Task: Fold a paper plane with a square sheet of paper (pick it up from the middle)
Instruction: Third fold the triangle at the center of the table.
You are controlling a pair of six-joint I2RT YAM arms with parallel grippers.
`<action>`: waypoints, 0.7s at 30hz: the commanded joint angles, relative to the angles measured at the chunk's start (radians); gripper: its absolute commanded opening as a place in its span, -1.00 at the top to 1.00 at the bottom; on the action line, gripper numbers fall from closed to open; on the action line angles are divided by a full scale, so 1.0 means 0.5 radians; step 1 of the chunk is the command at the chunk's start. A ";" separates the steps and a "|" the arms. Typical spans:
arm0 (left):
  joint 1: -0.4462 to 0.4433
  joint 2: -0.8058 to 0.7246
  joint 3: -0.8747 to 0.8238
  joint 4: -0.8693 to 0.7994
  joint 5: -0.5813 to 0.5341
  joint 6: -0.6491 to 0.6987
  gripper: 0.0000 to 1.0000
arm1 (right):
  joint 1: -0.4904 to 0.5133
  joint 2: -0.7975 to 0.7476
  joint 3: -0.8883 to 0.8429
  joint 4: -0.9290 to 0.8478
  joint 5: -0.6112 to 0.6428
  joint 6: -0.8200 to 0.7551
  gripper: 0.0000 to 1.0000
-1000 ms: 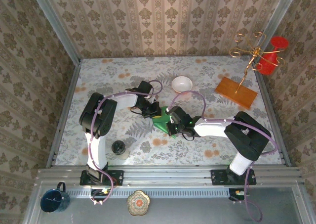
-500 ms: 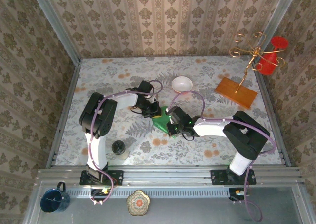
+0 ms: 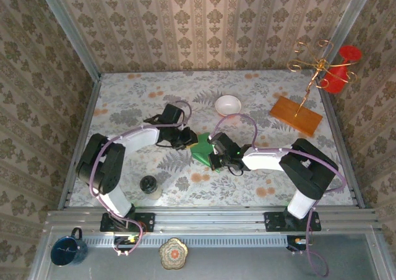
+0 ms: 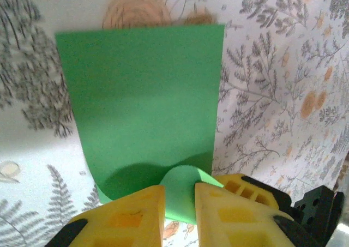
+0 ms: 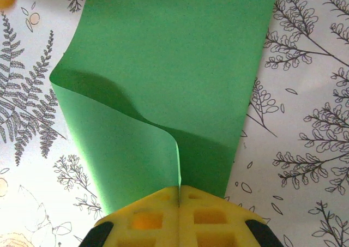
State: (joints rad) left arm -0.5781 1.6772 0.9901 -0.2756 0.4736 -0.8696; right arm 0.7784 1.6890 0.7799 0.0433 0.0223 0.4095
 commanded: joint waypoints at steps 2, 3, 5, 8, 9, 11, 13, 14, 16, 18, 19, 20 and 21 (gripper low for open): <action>-0.083 -0.068 -0.168 0.278 -0.005 -0.401 0.53 | -0.010 0.043 0.025 -0.078 -0.023 0.050 0.96; -0.098 -0.069 -0.182 0.314 -0.010 -0.439 0.54 | -0.008 0.044 0.023 -0.072 -0.028 0.053 0.96; -0.138 -0.066 -0.189 0.319 -0.045 -0.487 0.56 | -0.010 0.046 0.026 -0.067 -0.032 0.053 0.96; -0.182 -0.052 -0.192 0.294 -0.115 -0.550 0.63 | -0.009 0.046 0.032 -0.065 -0.034 0.052 0.96; -0.195 -0.043 -0.194 0.291 -0.137 -0.573 0.65 | -0.011 0.048 0.032 -0.067 -0.032 0.049 0.96; -0.217 -0.014 -0.206 0.325 -0.156 -0.626 0.70 | -0.013 0.049 0.032 -0.059 -0.037 0.052 0.96; -0.230 0.022 -0.199 0.357 -0.159 -0.663 0.73 | -0.014 0.049 0.032 -0.051 -0.038 0.055 0.96; -0.234 0.039 -0.196 0.376 -0.162 -0.675 0.75 | -0.013 0.050 0.033 -0.051 -0.039 0.055 0.96; -0.242 0.068 -0.176 0.385 -0.165 -0.686 0.77 | -0.016 0.049 0.030 -0.048 -0.038 0.057 0.96; -0.250 0.090 -0.167 0.383 -0.169 -0.697 0.80 | -0.015 0.046 0.028 -0.045 -0.039 0.057 0.96; -0.257 0.094 -0.173 0.389 -0.171 -0.710 0.81 | -0.017 0.046 0.026 -0.048 -0.039 0.055 0.96; -0.261 0.094 -0.181 0.395 -0.177 -0.717 0.82 | -0.019 0.046 0.026 -0.047 -0.038 0.058 0.96; -0.266 0.093 -0.188 0.392 -0.180 -0.724 0.83 | -0.020 0.044 0.026 -0.046 -0.038 0.058 0.96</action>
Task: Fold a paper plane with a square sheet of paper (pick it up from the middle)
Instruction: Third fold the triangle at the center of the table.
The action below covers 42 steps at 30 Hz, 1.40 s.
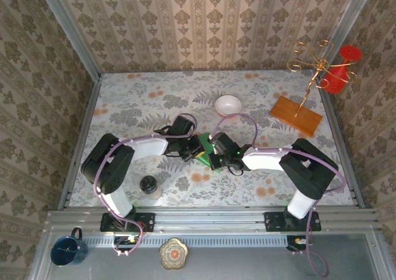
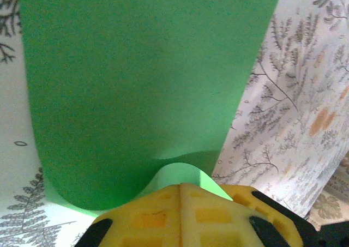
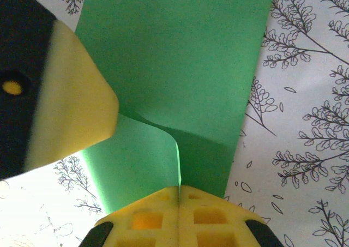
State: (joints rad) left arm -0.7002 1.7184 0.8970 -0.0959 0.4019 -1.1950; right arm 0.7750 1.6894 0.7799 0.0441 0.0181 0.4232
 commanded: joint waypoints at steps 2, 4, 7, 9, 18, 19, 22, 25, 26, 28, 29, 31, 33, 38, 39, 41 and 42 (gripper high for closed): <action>-0.032 0.001 -0.026 0.033 -0.043 -0.085 0.84 | -0.016 0.042 0.026 -0.045 -0.030 0.032 0.96; -0.039 -0.009 -0.047 0.028 -0.046 -0.095 0.84 | -0.016 0.045 0.029 -0.050 -0.030 0.033 0.96; -0.055 -0.035 -0.089 0.024 -0.049 -0.107 0.84 | -0.018 0.050 0.035 -0.061 -0.030 0.034 0.95; -0.060 -0.047 -0.103 -0.005 -0.064 -0.102 0.84 | -0.017 0.051 0.035 -0.061 -0.030 0.040 0.95; -0.058 -0.037 -0.168 0.033 -0.083 -0.123 0.85 | -0.020 0.079 0.060 -0.088 -0.030 0.062 0.95; -0.055 -0.033 -0.168 0.035 -0.086 -0.118 0.85 | -0.020 0.079 0.060 -0.090 -0.030 0.062 0.94; -0.053 -0.020 -0.168 0.030 -0.093 -0.111 0.85 | -0.022 0.073 0.057 -0.097 -0.027 0.068 0.92; -0.050 -0.007 -0.184 0.029 -0.103 -0.107 0.86 | -0.024 0.047 0.057 -0.106 -0.021 0.094 0.83; -0.049 -0.001 -0.194 0.029 -0.106 -0.107 0.86 | -0.026 0.030 0.062 -0.120 -0.015 0.116 0.77; -0.045 0.005 -0.218 0.041 -0.107 -0.107 0.86 | -0.040 -0.015 0.088 -0.173 -0.016 0.171 0.63; -0.042 0.013 -0.228 0.047 -0.107 -0.107 0.87 | -0.054 -0.045 0.111 -0.224 -0.016 0.203 0.54; -0.035 0.025 -0.241 0.054 -0.105 -0.101 0.87 | -0.074 -0.104 0.155 -0.311 -0.008 0.250 0.38; -0.025 0.032 -0.248 0.057 -0.101 -0.076 0.88 | -0.105 -0.164 0.185 -0.394 -0.003 0.303 0.25; 0.027 0.048 -0.217 0.043 -0.085 0.051 0.88 | -0.227 -0.345 0.143 -0.458 -0.070 0.454 0.03; 0.031 0.053 -0.206 0.042 -0.078 0.075 0.88 | -0.248 -0.373 0.124 -0.451 -0.089 0.473 0.01; 0.045 0.072 -0.183 0.046 -0.059 0.130 0.88 | -0.276 -0.417 0.086 -0.442 -0.129 0.496 -0.01; 0.048 0.087 -0.168 0.035 -0.050 0.149 0.88 | -0.284 -0.434 0.068 -0.426 -0.170 0.486 -0.01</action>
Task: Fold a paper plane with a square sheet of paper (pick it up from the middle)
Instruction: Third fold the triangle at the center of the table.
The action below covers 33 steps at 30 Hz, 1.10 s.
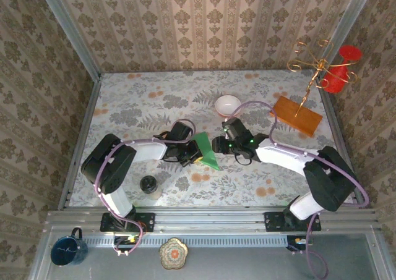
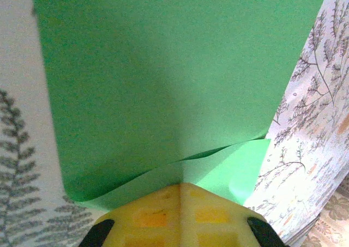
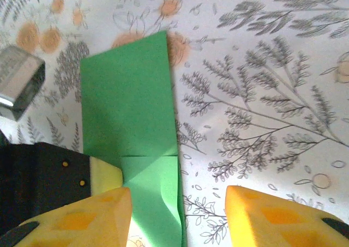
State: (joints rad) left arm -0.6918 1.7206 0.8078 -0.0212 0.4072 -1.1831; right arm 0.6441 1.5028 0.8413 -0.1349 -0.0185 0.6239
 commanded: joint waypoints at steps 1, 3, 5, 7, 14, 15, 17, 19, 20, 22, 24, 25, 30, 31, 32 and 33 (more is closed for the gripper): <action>0.036 0.097 0.023 -0.119 -0.050 0.146 0.88 | -0.024 -0.070 -0.071 -0.044 -0.145 0.065 -0.01; 0.043 0.122 0.036 -0.112 -0.028 0.169 0.87 | -0.024 -0.071 -0.095 0.015 -0.247 0.047 0.03; 0.046 0.143 0.041 -0.120 -0.015 0.188 0.88 | -0.024 -0.042 -0.098 0.060 -0.393 0.034 0.14; 0.049 0.151 0.036 -0.122 -0.011 0.191 0.88 | -0.023 0.011 -0.083 0.085 -0.536 0.014 0.27; 0.049 0.156 0.020 -0.147 -0.021 0.191 0.88 | 0.015 0.230 0.017 0.104 -0.769 -0.059 0.57; 0.049 0.157 0.019 -0.148 -0.020 0.191 0.88 | 0.021 0.259 0.038 0.101 -0.790 -0.069 0.59; 0.049 0.164 0.019 -0.155 -0.020 0.193 0.88 | 0.041 0.339 0.087 0.084 -0.812 -0.078 0.63; 0.049 0.170 0.017 -0.156 -0.020 0.194 0.88 | 0.048 0.400 0.126 0.082 -0.839 -0.082 0.66; 0.049 0.171 0.017 -0.154 -0.020 0.194 0.88 | 0.051 0.433 0.142 0.085 -0.855 -0.080 0.68; 0.049 0.173 0.011 -0.154 -0.017 0.195 0.88 | 0.050 0.482 0.171 0.087 -0.869 -0.079 0.71; 0.049 0.176 0.007 -0.151 -0.018 0.194 0.88 | 0.049 0.513 0.198 0.081 -0.870 -0.079 0.73; 0.049 0.176 0.007 -0.151 -0.014 0.195 0.88 | 0.051 0.529 0.207 0.079 -0.868 -0.082 0.75; 0.049 0.181 0.007 -0.151 -0.014 0.194 0.89 | 0.049 0.598 0.233 0.056 -0.865 -0.102 0.80; 0.052 0.182 0.007 -0.154 -0.012 0.194 0.89 | 0.049 0.609 0.232 0.054 -0.862 -0.108 0.80; 0.051 0.185 0.010 -0.154 -0.011 0.197 0.90 | 0.046 0.616 0.228 0.051 -0.854 -0.113 0.80; 0.052 0.188 0.010 -0.156 -0.011 0.197 0.90 | 0.046 0.622 0.225 0.049 -0.850 -0.121 0.81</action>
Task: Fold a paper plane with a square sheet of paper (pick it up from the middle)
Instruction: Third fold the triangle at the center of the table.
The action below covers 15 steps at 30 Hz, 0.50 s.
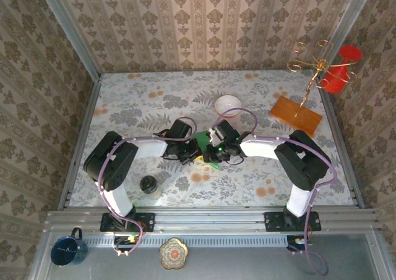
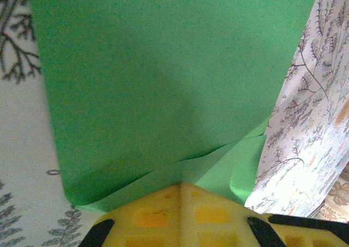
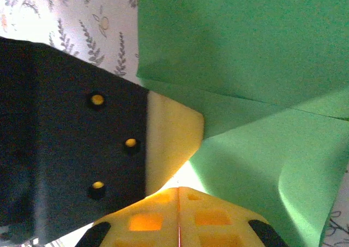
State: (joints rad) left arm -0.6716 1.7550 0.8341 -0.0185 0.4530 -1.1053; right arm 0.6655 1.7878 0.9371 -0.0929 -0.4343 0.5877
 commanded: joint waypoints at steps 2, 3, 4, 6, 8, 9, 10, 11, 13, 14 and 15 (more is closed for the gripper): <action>0.012 0.122 -0.042 -0.162 -0.102 0.042 0.90 | 0.004 0.060 0.027 -0.038 -0.012 -0.061 0.81; 0.012 0.125 -0.042 -0.162 -0.102 0.043 0.90 | 0.004 0.062 0.023 -0.043 -0.011 -0.064 0.81; 0.012 0.126 -0.042 -0.166 -0.102 0.045 0.90 | 0.004 0.066 0.027 -0.049 -0.004 -0.070 0.81; 0.015 0.129 -0.042 -0.169 -0.102 0.045 0.90 | 0.000 0.075 0.028 -0.066 0.009 -0.078 0.81; 0.015 0.129 -0.045 -0.174 -0.107 0.040 0.90 | 0.001 0.081 0.028 -0.076 0.014 -0.088 0.81; 0.018 0.129 -0.045 -0.180 -0.108 0.041 0.90 | -0.002 0.083 0.026 -0.082 0.019 -0.091 0.81; 0.018 0.129 -0.044 -0.188 -0.112 0.040 0.91 | -0.005 0.083 0.026 -0.090 0.022 -0.095 0.81; 0.018 0.129 -0.045 -0.193 -0.114 0.042 0.91 | -0.006 0.083 0.020 -0.094 0.022 -0.101 0.81; 0.022 0.134 -0.046 -0.208 -0.123 0.045 0.91 | -0.012 0.085 0.018 -0.106 0.025 -0.113 0.81; 0.024 0.138 -0.048 -0.211 -0.127 0.045 0.91 | -0.015 0.088 0.016 -0.114 0.025 -0.119 0.82; 0.027 0.140 -0.050 -0.212 -0.127 0.045 0.91 | -0.016 0.089 0.013 -0.117 0.025 -0.124 0.82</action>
State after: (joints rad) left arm -0.6659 1.7592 0.8349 -0.0181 0.4641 -1.1049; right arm 0.6632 1.8095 0.9367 -0.1093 -0.4305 0.5514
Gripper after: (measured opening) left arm 0.066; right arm 0.094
